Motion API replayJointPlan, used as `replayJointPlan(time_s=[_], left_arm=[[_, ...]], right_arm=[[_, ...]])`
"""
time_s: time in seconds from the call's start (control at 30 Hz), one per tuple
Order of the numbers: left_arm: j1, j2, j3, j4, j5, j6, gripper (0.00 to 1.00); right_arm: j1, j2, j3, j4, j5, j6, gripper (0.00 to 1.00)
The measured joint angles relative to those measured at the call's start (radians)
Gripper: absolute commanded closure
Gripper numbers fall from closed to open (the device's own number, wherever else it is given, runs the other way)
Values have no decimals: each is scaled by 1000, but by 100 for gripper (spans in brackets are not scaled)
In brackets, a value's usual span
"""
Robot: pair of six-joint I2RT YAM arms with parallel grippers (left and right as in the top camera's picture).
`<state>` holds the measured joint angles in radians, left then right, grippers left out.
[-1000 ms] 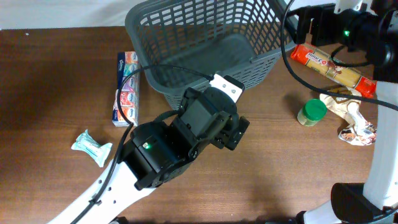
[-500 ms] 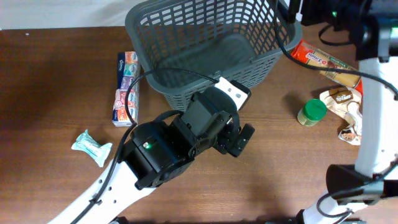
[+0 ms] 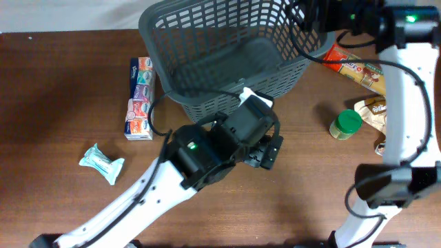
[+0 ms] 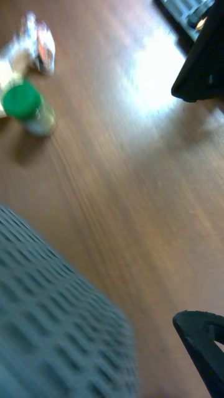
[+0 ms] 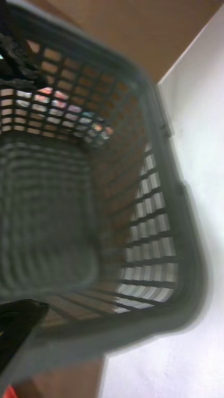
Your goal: Pack container
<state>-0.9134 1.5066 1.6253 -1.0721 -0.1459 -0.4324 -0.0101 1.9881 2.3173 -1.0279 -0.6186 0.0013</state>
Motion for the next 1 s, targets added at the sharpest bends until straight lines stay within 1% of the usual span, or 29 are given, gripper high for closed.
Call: replayJointPlan(time_s=[0.1, 0.23, 0.33, 0.37, 0.43, 0.5, 0.53, 0.6, 0.67, 0.73, 0.77, 0.83, 0.9, 0.93, 1.0], left_arm=[[0, 33, 0, -37, -35, -66, 1], [3, 46, 0, -42, -61, -112, 1], [13, 46, 0, -39, -76, -127, 1], [18, 46, 0, -39, -80, -131, 4], [26, 46, 0, -39, -86, -140, 16], [36, 46, 0, -38, -92, -143, 25], [38, 46, 0, -38, -93, -146, 30], [42, 46, 0, -38, -98, -152, 39], [43, 46, 0, -37, -99, -151, 53], [43, 46, 0, -32, -98, -158, 67], [43, 46, 0, -28, -98, -160, 76], [43, 47, 0, -23, -103, -159, 88], [43, 48, 0, -16, -111, -156, 96], [43, 48, 0, -10, -116, -159, 98], [43, 50, 0, 7, -126, -155, 98]], right_arm=[[7, 40, 0, -33, 11, 3, 0], [22, 55, 0, -68, 45, -1, 9], [39, 55, 0, -72, 57, 0, 9], [46, 55, 0, -74, 61, -1, 12], [58, 55, 0, -77, 65, -4, 15], [71, 55, 0, -79, 69, -3, 24], [75, 55, 0, -80, 71, -3, 30], [81, 55, 0, -83, 76, -3, 45], [84, 55, 0, -89, 92, -4, 65], [84, 55, 0, -98, 119, -7, 77], [84, 55, 0, -105, 137, -7, 80], [84, 55, 0, -117, 175, -2, 86], [84, 55, 0, -129, 208, -4, 96], [84, 55, 0, -132, 219, -6, 96], [84, 55, 0, -134, 238, -2, 96]])
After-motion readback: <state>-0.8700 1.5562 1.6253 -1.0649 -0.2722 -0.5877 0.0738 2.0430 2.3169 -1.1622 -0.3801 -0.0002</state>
